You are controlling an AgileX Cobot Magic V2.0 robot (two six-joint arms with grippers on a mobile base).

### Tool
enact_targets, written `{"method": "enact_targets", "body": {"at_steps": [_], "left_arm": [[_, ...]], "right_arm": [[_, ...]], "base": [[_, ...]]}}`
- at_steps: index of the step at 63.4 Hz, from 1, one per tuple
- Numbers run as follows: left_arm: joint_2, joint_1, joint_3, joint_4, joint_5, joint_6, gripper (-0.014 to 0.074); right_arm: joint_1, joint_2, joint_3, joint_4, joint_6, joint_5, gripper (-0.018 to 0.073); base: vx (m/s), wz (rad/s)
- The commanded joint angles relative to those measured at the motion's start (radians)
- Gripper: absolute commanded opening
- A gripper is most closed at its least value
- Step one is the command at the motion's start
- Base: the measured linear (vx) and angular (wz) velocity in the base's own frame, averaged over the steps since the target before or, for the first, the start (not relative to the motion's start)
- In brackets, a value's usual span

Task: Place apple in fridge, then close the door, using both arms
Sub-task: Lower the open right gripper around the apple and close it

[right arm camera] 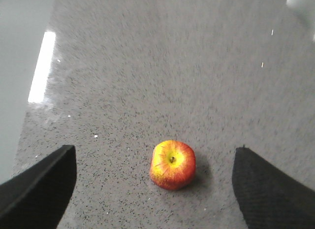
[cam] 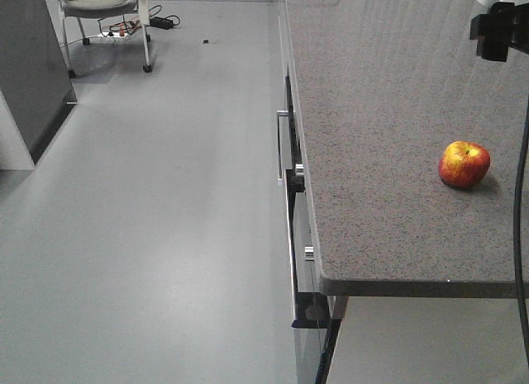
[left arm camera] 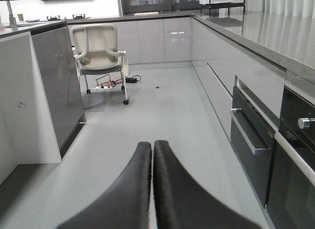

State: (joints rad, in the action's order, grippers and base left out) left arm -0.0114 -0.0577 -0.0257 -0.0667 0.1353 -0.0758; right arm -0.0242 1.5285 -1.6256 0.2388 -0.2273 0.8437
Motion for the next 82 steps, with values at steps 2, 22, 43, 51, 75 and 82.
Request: {"method": "enact_targets", "body": {"at_steps": [2, 22, 43, 51, 75, 82], "left_arm": [[-0.014, -0.001, -0.021, -0.009, -0.077, 0.007, -0.0006], [-0.014, -0.001, -0.021, -0.009, -0.077, 0.007, -0.0006], [-0.014, -0.001, -0.021, -0.009, -0.077, 0.007, -0.0006], [-0.014, -0.001, -0.021, -0.009, -0.077, 0.007, -0.0006], [-0.014, -0.001, -0.021, -0.009, -0.077, 0.007, -0.0006], [-0.014, -0.001, -0.021, -0.009, -0.077, 0.007, -0.0006]], "right_arm": [[0.090, 0.073, -0.130, -0.165, 0.078, 0.018, 0.0608], [0.193, 0.267, -0.177, -0.360, 0.249, 0.033, 0.0600], [0.193, 0.386, -0.177, -0.324, 0.260, -0.012, 0.0597], [0.193, 0.419, -0.177, -0.325, 0.260, -0.030, 0.0597], [0.193, 0.515, -0.177, -0.325, 0.263, -0.044, 0.0594], [0.193, 0.534, -0.177, -0.325, 0.268, -0.044, 0.0594]], "base": [[0.00, 0.00], [0.00, 0.00], [0.00, 0.00], [0.00, 0.00], [0.00, 0.00], [0.00, 0.00]]}}
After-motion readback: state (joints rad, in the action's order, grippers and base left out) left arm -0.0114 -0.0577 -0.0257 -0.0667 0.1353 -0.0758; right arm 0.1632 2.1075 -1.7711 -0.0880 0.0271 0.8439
